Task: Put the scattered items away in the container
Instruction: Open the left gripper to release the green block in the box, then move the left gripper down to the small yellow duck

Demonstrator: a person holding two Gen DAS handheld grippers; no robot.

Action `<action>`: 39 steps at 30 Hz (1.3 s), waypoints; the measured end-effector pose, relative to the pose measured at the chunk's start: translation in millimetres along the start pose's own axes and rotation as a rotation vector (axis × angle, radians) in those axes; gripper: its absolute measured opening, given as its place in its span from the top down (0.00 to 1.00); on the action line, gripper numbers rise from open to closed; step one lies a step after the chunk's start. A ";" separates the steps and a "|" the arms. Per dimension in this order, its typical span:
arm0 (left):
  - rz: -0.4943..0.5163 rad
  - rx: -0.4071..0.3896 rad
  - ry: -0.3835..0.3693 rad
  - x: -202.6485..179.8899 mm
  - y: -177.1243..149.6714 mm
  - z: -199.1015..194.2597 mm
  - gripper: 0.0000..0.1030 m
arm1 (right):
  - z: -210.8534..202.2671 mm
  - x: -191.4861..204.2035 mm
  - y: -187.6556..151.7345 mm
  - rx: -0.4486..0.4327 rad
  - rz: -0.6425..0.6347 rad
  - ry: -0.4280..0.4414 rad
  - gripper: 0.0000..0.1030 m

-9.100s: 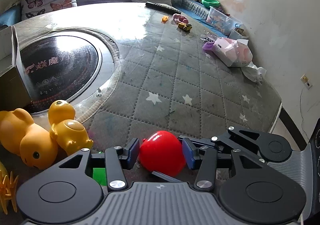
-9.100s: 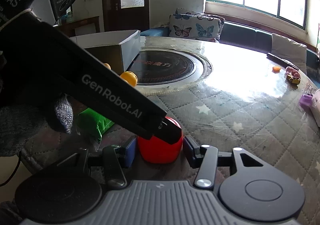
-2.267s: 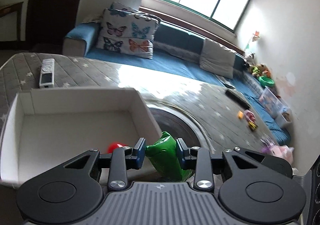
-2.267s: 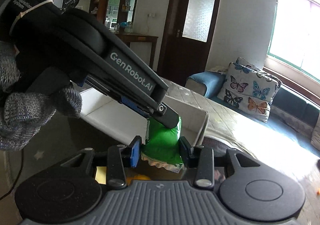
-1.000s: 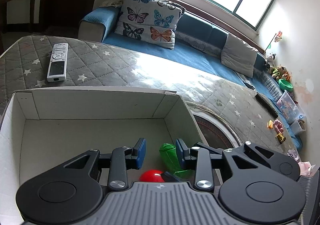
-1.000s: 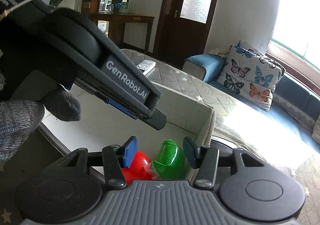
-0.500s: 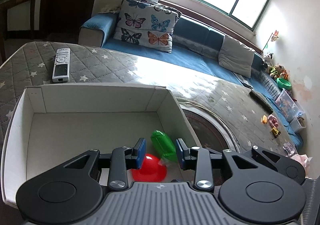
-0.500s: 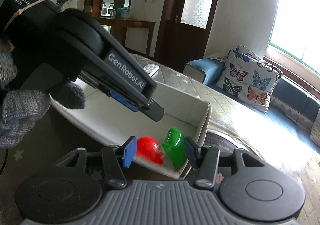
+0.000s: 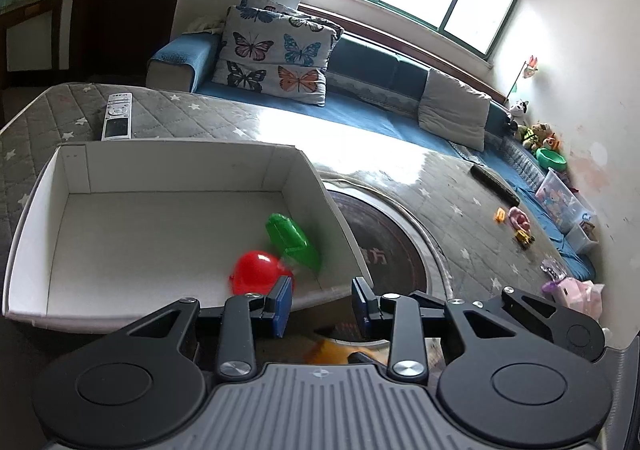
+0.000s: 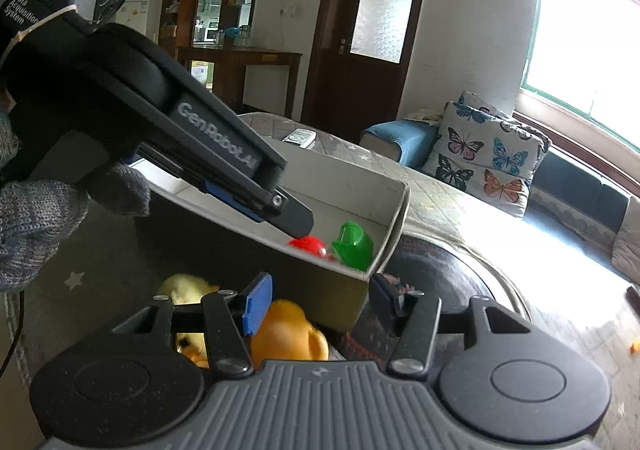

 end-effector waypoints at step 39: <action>0.026 0.091 -0.086 -63.4 -49.5 10.9 0.66 | -31.4 -26.9 -85.2 0.101 0.178 -0.078 0.52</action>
Point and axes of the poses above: each gripper's, at about its wrist camera, not at the fingertips, and z roughly the way its jaws point, x to its left, y to its top, the point moved 5 cm from there along z, roughly the way its jaws point, and after that the axes turned 7 degrees about -x, right-handed, at the moved point
